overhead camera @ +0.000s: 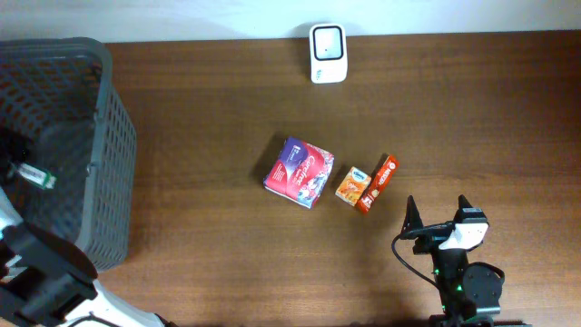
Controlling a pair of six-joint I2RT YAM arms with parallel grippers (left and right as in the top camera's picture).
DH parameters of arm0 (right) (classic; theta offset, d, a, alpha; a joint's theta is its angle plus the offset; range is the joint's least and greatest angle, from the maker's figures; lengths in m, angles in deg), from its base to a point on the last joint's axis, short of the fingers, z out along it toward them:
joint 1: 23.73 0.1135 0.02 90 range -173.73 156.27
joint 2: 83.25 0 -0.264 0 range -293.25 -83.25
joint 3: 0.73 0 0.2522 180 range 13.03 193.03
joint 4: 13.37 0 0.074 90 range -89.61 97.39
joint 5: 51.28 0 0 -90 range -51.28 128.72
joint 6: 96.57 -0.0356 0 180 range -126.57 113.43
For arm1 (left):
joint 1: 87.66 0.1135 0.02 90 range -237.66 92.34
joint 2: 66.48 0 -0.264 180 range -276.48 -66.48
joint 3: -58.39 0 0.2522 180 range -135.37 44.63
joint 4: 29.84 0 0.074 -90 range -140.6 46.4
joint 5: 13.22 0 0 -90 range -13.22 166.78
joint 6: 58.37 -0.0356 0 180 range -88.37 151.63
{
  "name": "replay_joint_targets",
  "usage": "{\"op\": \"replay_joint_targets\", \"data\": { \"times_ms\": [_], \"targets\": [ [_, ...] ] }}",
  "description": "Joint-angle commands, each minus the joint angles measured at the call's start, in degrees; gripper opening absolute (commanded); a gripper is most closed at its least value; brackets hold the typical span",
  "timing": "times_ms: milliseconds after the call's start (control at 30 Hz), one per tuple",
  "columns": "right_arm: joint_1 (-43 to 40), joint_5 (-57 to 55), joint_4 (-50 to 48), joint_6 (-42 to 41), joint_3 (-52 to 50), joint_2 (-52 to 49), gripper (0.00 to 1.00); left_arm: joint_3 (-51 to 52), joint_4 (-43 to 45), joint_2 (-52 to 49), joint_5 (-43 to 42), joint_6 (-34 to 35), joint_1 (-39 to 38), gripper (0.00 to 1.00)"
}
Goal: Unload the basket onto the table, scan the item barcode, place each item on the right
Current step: 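Place the green-white box next to the Carefree pack and hold left arm raised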
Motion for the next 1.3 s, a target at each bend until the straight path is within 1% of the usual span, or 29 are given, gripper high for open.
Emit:
{"op": "replay_joint_targets", "data": {
  "times_ms": [0, 67, 100, 167, 200, 233, 267, 300, 367, 433, 467, 500, 533, 667, 767, 800, 833, 867, 900, 933, 1000, 1067, 1133, 1167, 1233, 1267],
  "targets": [
    [0.3, -0.3, 0.2, 0.0, -0.5, 0.4, 0.99, -17.0, -4.0, 3.7, -8.5, -0.6, -0.3, 0.04],
    [0.3, -0.3, 0.2, 0.0, -0.5, 0.4, 0.99, -24.3, -6.4, 4.9, -16.8, -0.6, -1.1, 0.04],
    [0.3, -0.3, 0.2, 0.0, -0.5, 0.4, 0.98, -27.5, -6.8, 5.9, -22.6, -0.6, -2.9, 0.04],
    [0.3, -0.3, 0.2, 0.0, -0.5, 0.4, 0.99, -29.6, -7.2, 8.5, -30.1, -0.6, -9.9, 0.04],
    [0.3, -0.3, 0.2, 0.0, -0.5, 0.4, 0.99, -29.6, -7.4, 9.2, -30.7, -0.6, -13.5, 0.04],
    [0.3, -0.3, 0.2, 0.0, -0.5, 0.4, 0.98, -29.5, -8.0, 9.4, -30.7, -0.6, -21.2, 0.04],
    [0.3, -0.3, 0.2, 0.0, -0.5, 0.4, 0.99, -29.5, -9.0, 8.7, -28.7, -0.8, -28.6, 0.03],
    [0.3, -0.3, 0.2, 0.0, -0.5, 0.4, 0.98, -29.5, -10.1, 8.0, -25.6, -0.8, -33.5, 0.03],
    [0.3, -0.3, 0.2, 0.0, -0.5, 0.4, 0.99, -28.3, -12.7, 3.9, -13.5, -0.8, -50.3, 0.04],
    [0.3, -0.3, 0.2, 0.0, -0.5, 0.4, 0.99, -26.6, -13.2, -1.1, -11.0, -0.8, -60.2, 0.05],
    [0.3, -0.3, 0.2, 0.0, -0.5, 0.4, 0.98, -25.7, -13.2, -3.9, -9.6, -0.8, -63.7, 0.05],
    [0.3, -0.3, 0.2, 0.0, -0.5, 0.4, 0.98, -25.4, -13.3, -6.6, -8.1, -0.8, -66.3, 0.06],
    [0.3, -0.3, 0.2, 0.0, -0.5, 0.4, 0.98, -25.3, -13.3, -10.1, -6.9, -0.8, -68.7, 0.11],
    [0.3, -0.3, 0.2, 0.0, -0.5, 0.4, 0.98, -25.3, -11.0, -22.9, -8.1, -1.0, -74.7, 0.1],
    [0.3, -0.3, 0.2, 0.0, -0.5, 0.4, 0.98, -25.3, -9.5, -27.9, -10.1, -1.0, -78.0, 0.11],
    [0.3, -0.3, 0.2, 0.0, -0.5, 0.4, 0.99, -25.2, -9.2, -28.3, -10.1, -1.0, -78.7, 0.12],
    [0.3, -0.3, 0.2, 0.0, -0.5, 0.4, 0.99, -25.2, -8.7, -28.5, -9.9, -1.1, -79.2, 0.15],
    [0.3, -0.3, 0.2, 0.0, -0.5, 0.4, 0.98, -25.2, -8.2, -28.5, -8.2, -2.3, -79.3, 0.16],
    [0.3, -0.3, 0.2, 0.0, -0.5, 0.4, 0.98, -25.2, -8.2, -28.5, -6.7, -2.3, -79.3, 0.2],
    [0.3, -0.3, 0.2, 0.0, -0.5, 0.4, 0.99, -25.2, -8.2, -28.5, -6.0, -2.4, -79.3, 0.47],
    [0.3, -0.3, 0.2, 0.0, -0.5, 0.4, 0.99, -25.8, -8.9, -28.0, -6.0, -3.2, -78.2, 0.55],
    [0.3, -0.3, 0.2, 0.0, -0.5, 0.4, 0.98, -29.2, -11.3, -26.8, -6.0, -3.2, -76.5, 0.64],
    [0.3, -0.3, 0.2, 0.0, -0.5, 0.4, 0.98, -35.6, -15.2, -25.9, -6.1, -3.9, -74.4, 0.67],
    [0.3, -0.3, 0.2, 0.0, -0.5, 0.4, 0.98, -43.8, -20.1, -25.0, -6.1, -4.2, -72.4, 0.7],
    [0.3, -0.3, 0.2, 0.0, -0.5, 0.4, 0.98, -55.6, -27.6, -23.0, -6.0, -4.4, -69.2, 0.92],
    [0.3, -0.3, 0.2, 0.0, -0.5, 0.4, 0.99, -59.2, -28.3, -21.2, -8.0, -7.5, -67.6, 0.99]
  ]
}}
